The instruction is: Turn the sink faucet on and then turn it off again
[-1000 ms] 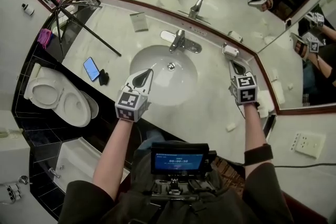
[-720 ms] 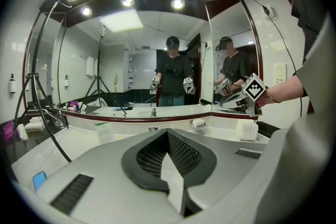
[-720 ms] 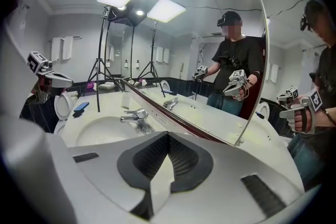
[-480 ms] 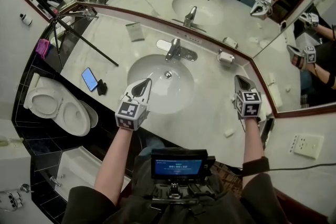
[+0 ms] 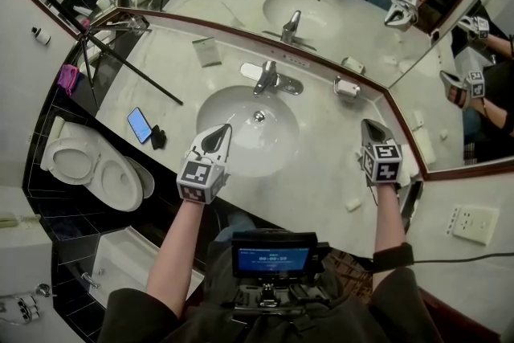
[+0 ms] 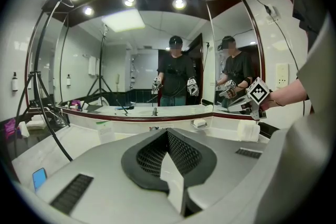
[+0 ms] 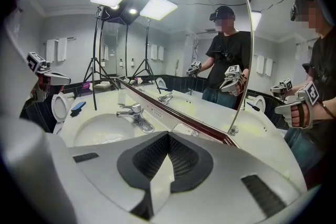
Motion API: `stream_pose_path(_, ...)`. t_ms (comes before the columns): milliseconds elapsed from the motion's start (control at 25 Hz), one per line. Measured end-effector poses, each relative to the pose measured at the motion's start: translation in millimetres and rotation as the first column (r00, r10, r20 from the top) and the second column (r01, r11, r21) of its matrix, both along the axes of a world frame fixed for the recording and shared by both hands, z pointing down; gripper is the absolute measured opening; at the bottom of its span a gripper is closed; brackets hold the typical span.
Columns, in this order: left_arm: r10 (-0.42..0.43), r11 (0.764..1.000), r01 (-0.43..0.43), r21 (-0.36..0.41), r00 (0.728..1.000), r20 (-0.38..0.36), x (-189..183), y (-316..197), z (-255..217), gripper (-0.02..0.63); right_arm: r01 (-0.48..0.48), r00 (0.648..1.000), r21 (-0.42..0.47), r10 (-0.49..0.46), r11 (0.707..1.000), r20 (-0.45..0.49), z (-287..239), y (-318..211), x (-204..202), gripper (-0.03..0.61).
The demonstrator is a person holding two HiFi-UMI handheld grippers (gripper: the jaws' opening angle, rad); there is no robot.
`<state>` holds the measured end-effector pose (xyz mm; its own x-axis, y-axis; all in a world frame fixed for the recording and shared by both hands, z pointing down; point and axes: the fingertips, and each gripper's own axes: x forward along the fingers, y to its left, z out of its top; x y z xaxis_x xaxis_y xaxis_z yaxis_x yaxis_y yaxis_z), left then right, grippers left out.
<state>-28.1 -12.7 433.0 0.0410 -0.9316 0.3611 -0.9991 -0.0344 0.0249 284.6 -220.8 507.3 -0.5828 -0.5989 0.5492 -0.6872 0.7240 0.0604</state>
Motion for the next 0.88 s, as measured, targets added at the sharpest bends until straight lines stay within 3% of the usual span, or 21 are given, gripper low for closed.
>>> stream_pose_path(320, 0.048, 0.998, -0.047, -0.029, 0.998, 0.028, -6.4, 7.0, -0.4, 0.0, -0.016, 0.999, -0.024, 0.017, 1.0, 0.045, 1.7, 8.7, -11.4, 0.017)
stream_pose_path(440, 0.104, 0.995, -0.103, -0.019, 0.993, 0.061, -22.5, 8.4, -3.3, 0.0, -0.049, 0.997, -0.036, 0.052, 0.998, 0.061, 4.2, 22.0, -28.0, 0.017)
stream_pose_path(600, 0.134, 0.991, -0.135, 0.009, 0.99, 0.049, -53.7, 4.1, -8.5, 0.0, -0.112, 0.991, -0.029, 0.114, 0.993, 0.064, 3.1, 43.5, -50.7, 0.017)
stream_pose_path(880, 0.332, 0.943, -0.333, 0.026, 0.942, 0.037, -115.0, -4.9, -1.0, 0.0, -0.293, 0.952, -0.032, 0.295, 0.955, 0.082, -0.5, 87.9, -88.6, 0.017)
